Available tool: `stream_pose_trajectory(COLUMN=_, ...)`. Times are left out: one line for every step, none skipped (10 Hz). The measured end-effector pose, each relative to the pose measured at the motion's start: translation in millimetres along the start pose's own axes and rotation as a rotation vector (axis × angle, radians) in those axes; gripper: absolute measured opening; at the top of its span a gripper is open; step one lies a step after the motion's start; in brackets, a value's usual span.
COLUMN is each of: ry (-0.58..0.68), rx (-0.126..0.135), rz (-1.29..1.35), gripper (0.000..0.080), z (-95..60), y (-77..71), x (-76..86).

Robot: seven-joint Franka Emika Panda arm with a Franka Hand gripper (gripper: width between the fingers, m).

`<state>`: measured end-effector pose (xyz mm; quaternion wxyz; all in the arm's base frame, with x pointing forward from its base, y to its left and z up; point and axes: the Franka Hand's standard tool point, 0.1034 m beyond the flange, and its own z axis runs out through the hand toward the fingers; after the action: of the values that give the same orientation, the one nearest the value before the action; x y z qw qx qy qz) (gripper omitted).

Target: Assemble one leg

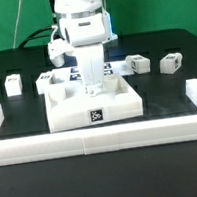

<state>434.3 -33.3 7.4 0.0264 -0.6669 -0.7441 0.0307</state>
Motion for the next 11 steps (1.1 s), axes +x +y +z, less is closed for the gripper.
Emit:
stream_pose_trajectory(ry=0.000, rx=0.000, rz=0.000, gripper=0.0377, z=0.0, y=0.0, x=0.0)
stream_pose_trajectory(ry=0.000, rx=0.000, rz=0.000, gripper=0.0241, z=0.1, y=-0.2, x=0.0)
stream_pose_trajectory(ry=0.000, rx=0.001, rz=0.000, gripper=0.0067, z=0.2, y=-0.4, x=0.1)
stream_pose_trajectory(ry=-0.001, rx=-0.005, rz=0.001, gripper=0.0067, z=-1.0, y=1.0, x=-0.5)
stream_pose_trajectory(ry=-0.001, rx=-0.012, rz=0.001, gripper=0.0060, z=-1.5, y=2.4, x=-0.4)
stream_pose_trajectory(ry=-0.001, rx=-0.014, rz=0.001, gripper=0.0060, z=-1.7, y=2.8, x=-0.4)
stream_pose_trajectory(ry=-0.001, rx=-0.015, rz=0.001, gripper=0.0060, z=-1.8, y=3.0, x=-0.5)
stream_pose_trajectory(ry=-0.001, rx=-0.015, rz=0.001, gripper=0.0060, z=-1.8, y=3.1, x=-0.5)
stream_pose_trajectory(ry=-0.001, rx=-0.015, rz=0.001, gripper=0.0060, z=-1.8, y=3.2, x=-0.4)
stream_pose_trajectory(ry=-0.001, rx=-0.016, rz=0.001, gripper=0.0060, z=-1.8, y=3.2, x=-0.4)
stream_pose_trajectory(ry=-0.001, rx=-0.016, rz=0.001, gripper=0.0060, z=-1.9, y=3.3, x=-0.4)
